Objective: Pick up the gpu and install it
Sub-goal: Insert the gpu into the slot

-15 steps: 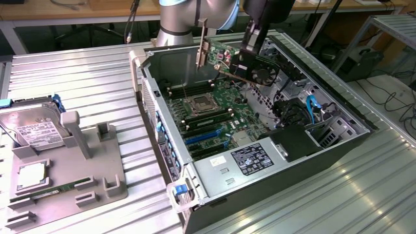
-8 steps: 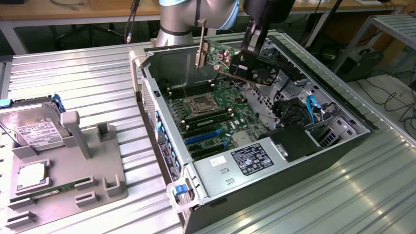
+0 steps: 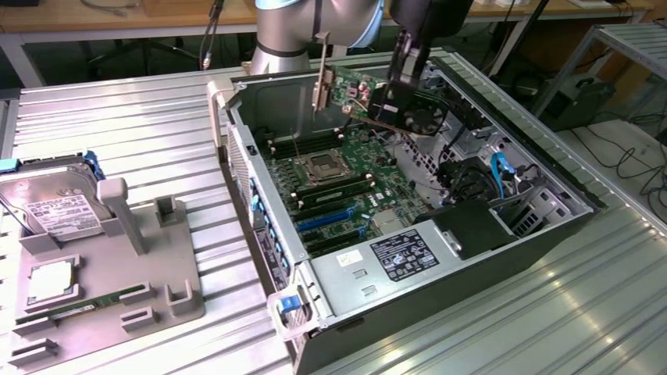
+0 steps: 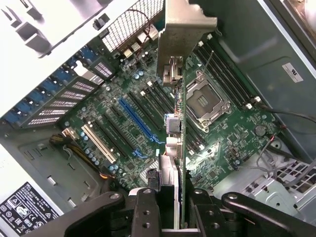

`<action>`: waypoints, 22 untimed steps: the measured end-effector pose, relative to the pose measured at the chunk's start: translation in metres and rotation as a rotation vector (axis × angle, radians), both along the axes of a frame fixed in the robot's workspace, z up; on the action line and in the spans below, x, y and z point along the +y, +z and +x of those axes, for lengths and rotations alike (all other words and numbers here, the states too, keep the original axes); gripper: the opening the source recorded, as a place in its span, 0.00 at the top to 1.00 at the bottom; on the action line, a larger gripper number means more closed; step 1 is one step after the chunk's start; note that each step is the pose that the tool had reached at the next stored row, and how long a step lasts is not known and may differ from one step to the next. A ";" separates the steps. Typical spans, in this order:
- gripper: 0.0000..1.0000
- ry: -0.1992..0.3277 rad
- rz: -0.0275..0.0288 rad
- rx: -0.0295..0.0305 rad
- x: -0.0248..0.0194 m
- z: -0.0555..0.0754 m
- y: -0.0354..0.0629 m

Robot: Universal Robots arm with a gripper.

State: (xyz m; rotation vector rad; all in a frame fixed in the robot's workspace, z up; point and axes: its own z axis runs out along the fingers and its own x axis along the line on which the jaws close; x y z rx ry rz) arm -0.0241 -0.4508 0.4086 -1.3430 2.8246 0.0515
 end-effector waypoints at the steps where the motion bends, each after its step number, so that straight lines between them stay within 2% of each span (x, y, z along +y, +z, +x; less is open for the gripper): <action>1: 0.72 0.009 0.0001 0.0000 0.0000 0.000 0.0000; 7: 0.72 0.066 0.0000 0.0000 0.0000 0.000 0.0000; 22: 0.72 0.324 -0.0002 -0.0001 0.0000 0.000 -0.0012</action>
